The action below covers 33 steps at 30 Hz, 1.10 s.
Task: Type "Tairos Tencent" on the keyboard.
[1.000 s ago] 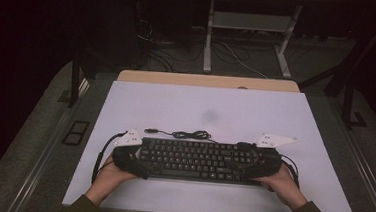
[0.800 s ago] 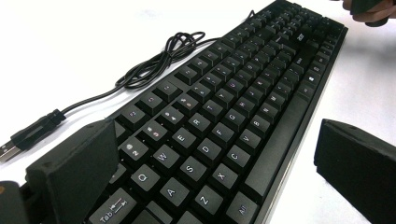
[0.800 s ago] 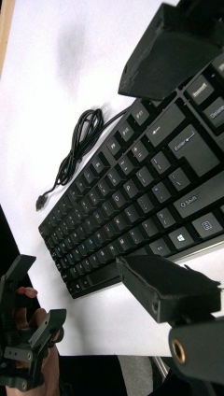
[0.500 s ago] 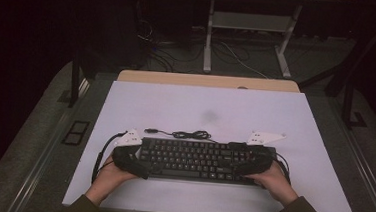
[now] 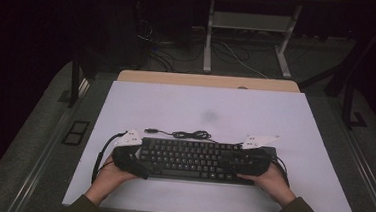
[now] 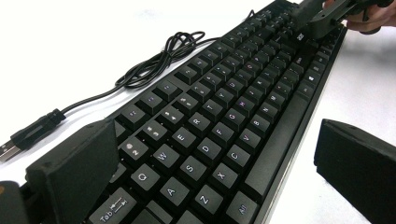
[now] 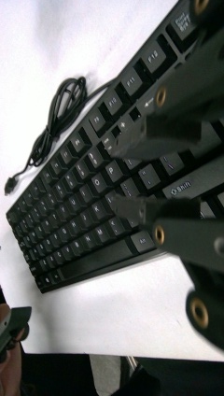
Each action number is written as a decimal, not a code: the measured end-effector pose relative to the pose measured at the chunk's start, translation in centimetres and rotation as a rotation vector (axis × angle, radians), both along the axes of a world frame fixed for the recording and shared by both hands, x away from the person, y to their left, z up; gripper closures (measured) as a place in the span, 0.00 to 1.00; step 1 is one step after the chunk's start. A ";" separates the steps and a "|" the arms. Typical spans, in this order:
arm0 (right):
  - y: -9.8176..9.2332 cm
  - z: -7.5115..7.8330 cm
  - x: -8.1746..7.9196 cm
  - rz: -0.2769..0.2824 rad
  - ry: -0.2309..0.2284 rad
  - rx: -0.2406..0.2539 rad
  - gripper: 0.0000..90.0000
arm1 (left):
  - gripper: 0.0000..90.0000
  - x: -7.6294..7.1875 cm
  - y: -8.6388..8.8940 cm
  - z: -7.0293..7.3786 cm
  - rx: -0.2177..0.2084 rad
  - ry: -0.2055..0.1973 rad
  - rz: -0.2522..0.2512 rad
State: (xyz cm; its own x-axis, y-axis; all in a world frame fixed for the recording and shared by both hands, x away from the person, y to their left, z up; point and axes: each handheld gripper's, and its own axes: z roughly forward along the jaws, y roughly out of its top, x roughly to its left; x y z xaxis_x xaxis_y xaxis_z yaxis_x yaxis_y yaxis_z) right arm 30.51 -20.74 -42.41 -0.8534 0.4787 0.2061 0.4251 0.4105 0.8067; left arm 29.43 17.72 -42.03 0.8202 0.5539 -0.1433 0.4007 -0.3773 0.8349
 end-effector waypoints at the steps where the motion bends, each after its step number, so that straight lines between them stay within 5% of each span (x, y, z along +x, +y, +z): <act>1: 0.0 0.0 0.0 0.001 0.003 -0.009 0.84 | 0.00 0.0 0.0 0.0 0.001 -0.001 0.000; 7: 0.1 -0.4 0.0 0.032 0.014 -0.046 0.98 | 0.00 0.0 0.0 0.0 0.002 -0.001 -0.001; 33: 0.6 -1.4 -0.2 0.069 0.030 -0.145 0.99 | 0.00 0.0 -0.1 0.0 0.000 0.001 -0.003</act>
State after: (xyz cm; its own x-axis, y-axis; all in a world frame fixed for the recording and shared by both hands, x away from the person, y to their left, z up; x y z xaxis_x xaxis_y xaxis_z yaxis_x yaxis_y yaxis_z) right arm 30.32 -20.18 -43.83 -0.8799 0.4455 0.1650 0.4149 0.5512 0.7239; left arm 29.43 17.65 -42.05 0.8219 0.5512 -0.1440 0.4002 -0.3788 0.8345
